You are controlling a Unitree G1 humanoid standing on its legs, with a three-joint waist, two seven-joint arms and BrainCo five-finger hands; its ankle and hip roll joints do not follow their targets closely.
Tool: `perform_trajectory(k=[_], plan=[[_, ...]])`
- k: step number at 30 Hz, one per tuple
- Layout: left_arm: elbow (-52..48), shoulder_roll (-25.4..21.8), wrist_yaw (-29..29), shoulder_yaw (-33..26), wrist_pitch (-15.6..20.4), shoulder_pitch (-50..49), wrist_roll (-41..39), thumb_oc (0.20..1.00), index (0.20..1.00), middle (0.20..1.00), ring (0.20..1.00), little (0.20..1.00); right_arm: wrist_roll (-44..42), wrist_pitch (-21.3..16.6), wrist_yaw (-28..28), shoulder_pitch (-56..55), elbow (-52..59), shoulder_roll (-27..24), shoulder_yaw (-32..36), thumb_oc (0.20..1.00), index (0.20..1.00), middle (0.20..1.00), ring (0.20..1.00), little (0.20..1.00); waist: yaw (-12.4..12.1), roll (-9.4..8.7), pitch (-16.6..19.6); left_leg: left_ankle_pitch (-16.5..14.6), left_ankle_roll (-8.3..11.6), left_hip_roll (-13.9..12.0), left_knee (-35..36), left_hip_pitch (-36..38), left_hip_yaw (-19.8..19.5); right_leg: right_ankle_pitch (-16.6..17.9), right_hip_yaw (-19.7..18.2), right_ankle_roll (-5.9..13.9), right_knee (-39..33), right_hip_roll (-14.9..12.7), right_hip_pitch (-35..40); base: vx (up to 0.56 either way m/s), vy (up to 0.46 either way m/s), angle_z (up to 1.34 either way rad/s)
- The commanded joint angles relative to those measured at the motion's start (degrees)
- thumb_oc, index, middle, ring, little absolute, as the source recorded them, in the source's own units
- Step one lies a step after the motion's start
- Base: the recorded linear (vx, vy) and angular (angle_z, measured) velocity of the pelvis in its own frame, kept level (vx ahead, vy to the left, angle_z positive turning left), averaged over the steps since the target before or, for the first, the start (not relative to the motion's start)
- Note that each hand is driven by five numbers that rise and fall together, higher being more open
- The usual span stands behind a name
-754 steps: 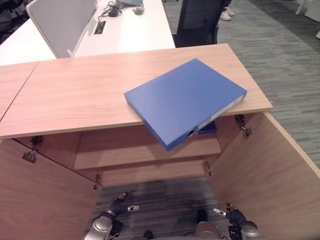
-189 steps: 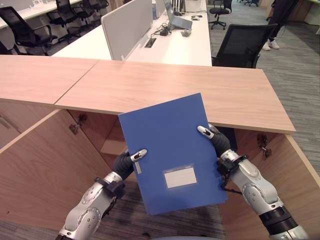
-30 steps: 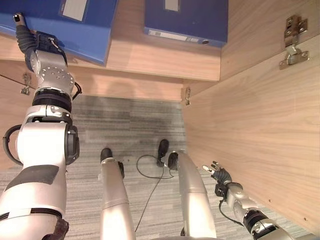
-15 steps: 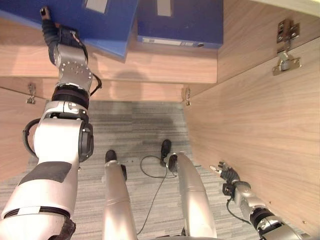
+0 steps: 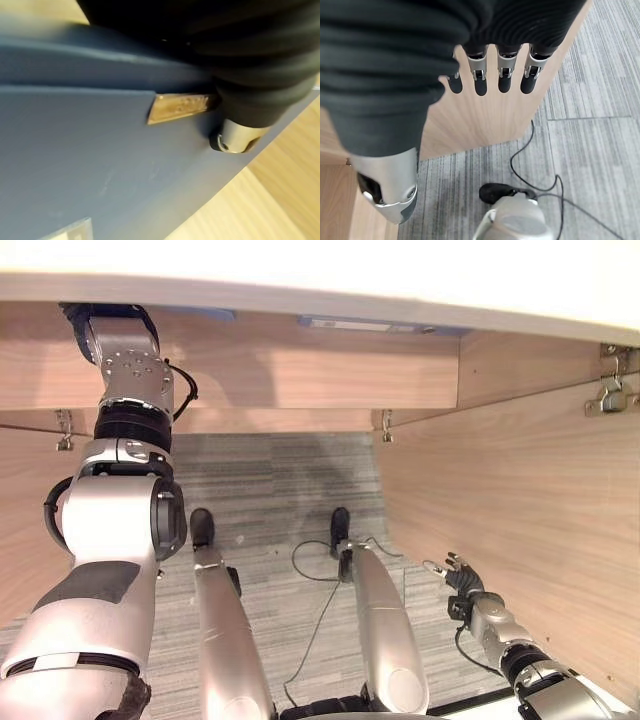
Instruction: Put the empty folder in the office cabinet
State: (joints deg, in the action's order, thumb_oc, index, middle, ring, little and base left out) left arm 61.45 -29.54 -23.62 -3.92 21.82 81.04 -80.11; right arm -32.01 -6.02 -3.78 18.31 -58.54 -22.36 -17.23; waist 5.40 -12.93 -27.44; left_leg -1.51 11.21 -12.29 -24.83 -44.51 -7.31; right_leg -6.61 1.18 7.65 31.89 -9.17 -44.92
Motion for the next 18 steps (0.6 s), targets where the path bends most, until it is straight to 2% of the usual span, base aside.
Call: perform_trajectory(k=[1,4,6,7,9,10,11,12,14,15,16,18], plan=[[-0.8,-1.9,3.1,2.6,1.7,0.4,1.7,0.2,0.2,0.2,0.2,0.2,1.6,0.5,-0.6,-4.9,-3.3,0.6,0.3,1.0,1.0,1.0,1.0,1.0,1.9,1.23,7.7,2.4,-3.68,1.1,0.8,-8.7,-2.8,-5.8,-2.0,3.33,2.2,0.2,4.8,0.1,0.124,0.12],[-1.5,-1.5,3.4,3.0,1.9,0.2,1.5,0.2,0.2,0.2,0.2,0.2,1.8,0.8,-0.7,-4.9,-3.6,1.1,0.9,1.0,1.0,1.0,1.0,1.0,2.0,0.57,7.9,0.5,-4.52,2.3,-0.9,-9.0,-2.7,-3.9,-2.0,4.22,-0.6,-0.8,7.1,0.13,0.126,0.07],[-1.8,-1.8,3.5,3.4,1.8,0.0,1.7,0.2,0.2,0.2,0.2,0.2,1.4,0.7,-0.9,-4.8,-4.0,1.4,1.7,1.0,1.0,1.0,1.0,1.0,2.0,0.11,8.1,-1.4,-5.28,3.5,-2.2,-8.7,-2.4,-1.9,-2.0,5.05,-1.7,-1.6,8.8,0.11,0.112,-0.04],[-2.2,-1.9,3.6,3.4,1.8,-0.2,1.5,0.2,0.2,0.2,0.2,0.2,1.1,0.7,-1.1,-4.8,-4.2,1.6,2.3,1.0,1.0,1.0,1.0,1.0,2.0,-0.03,7.8,-2.3,-5.73,4.2,-2.6,-8.2,-2.3,0.1,-1.9,5.56,-1.5,-2.0,9.4,0.07,0.082,0.02],[-3.0,-2.1,3.6,3.9,2.0,0.1,1.3,0.2,0.2,0.2,0.2,0.2,0.6,0.6,-1.7,-4.3,-4.5,1.6,2.9,1.0,1.0,1.0,1.0,1.0,2.2,-0.22,6.8,-3.6,-6.75,5.4,-2.9,-6.8,-2.0,6.3,-2.1,6.14,0.7,-2.7,8.9,0.03,0.134,0.11],[-3.3,-3.0,3.3,4.4,2.2,0.7,1.5,0.2,0.2,0.2,0.2,0.2,0.7,0.7,-2.2,-3.2,-4.8,1.6,2.7,1.0,1.0,1.0,1.0,1.0,2.3,-0.3,5.7,-3.9,-7.52,5.6,-2.7,-5.7,-1.6,11.7,-2.5,6.54,3.3,-2.9,7.1,-0.02,0.217,0.1],[-3.7,-4.0,3.2,4.5,2.5,0.8,1.7,0.2,0.2,0.2,0.2,0.2,1.2,0.8,-2.4,-2.6,-4.9,1.4,2.2,1.0,1.0,1.0,1.0,1.0,2.1,-0.34,4.9,-4.0,-7.94,5.2,-2.5,-5.0,-1.3,15.6,-1.5,7.0,5.2,-3.4,6.1,0.05,0.154,-0.06],[-3.7,-4.1,3.1,4.5,2.5,0.9,1.7,0.2,0.2,0.2,0.2,0.2,1.2,0.9,-2.4,-2.4,-4.9,1.4,2.2,1.0,1.0,1.0,1.0,1.0,2.2,-0.41,5.1,-5.7,-7.79,5.2,-2.6,-4.4,-1.6,14.8,-2.0,7.23,5.7,-3.2,6.3,0.12,0.118,-0.22],[-3.6,-5.8,2.9,4.3,2.4,0.7,1.9,0.2,0.2,0.2,0.2,0.2,1.4,0.9,-2.5,-1.4,-4.7,1.3,1.8,1.0,1.0,1.0,1.0,1.0,1.1,-0.04,3.9,-6.2,-8.59,3.9,-2.0,-2.8,-1.0,13.9,1.3,7.35,8.3,-2.7,4.3,0.18,0.129,-0.22],[-3.3,-5.6,2.9,4.1,2.2,1.1,1.5,0.2,0.2,0.2,0.2,0.2,1.0,0.7,-2.4,-1.2,-4.2,1.6,1.5,1.0,1.0,1.0,1.0,1.0,1.2,0.07,2.8,-6.8,-9.05,4.2,-2.0,-1.6,-1.0,10.3,3.6,7.35,7.9,-0.6,1.5,0.19,0.168,-0.21],[-3.3,-4.9,3.1,4.0,2.3,1.8,1.3,0.2,0.2,0.2,0.2,0.2,0.8,0.4,-2.4,-0.9,-3.9,1.8,1.0,1.0,1.0,1.0,1.0,1.0,1.5,0.18,2.1,-7.5,-9.18,5.0,-2.1,-0.9,-0.8,8.2,4.7,7.33,6.5,0.5,-0.3,0.24,0.098,-0.35],[-3.2,-3.4,3.4,3.7,2.1,2.0,1.7,0.2,0.2,0.2,0.2,0.2,0.6,0.0,-2.7,-1.1,-3.7,1.8,0.2,1.0,1.0,1.0,1.0,1.0,2.0,-0.87,1.1,-9.2,-8.91,6.8,-4.5,-0.6,0.2,3.5,8.0,5.96,-1.6,0.2,0.8,0.15,-0.009,-0.13]])
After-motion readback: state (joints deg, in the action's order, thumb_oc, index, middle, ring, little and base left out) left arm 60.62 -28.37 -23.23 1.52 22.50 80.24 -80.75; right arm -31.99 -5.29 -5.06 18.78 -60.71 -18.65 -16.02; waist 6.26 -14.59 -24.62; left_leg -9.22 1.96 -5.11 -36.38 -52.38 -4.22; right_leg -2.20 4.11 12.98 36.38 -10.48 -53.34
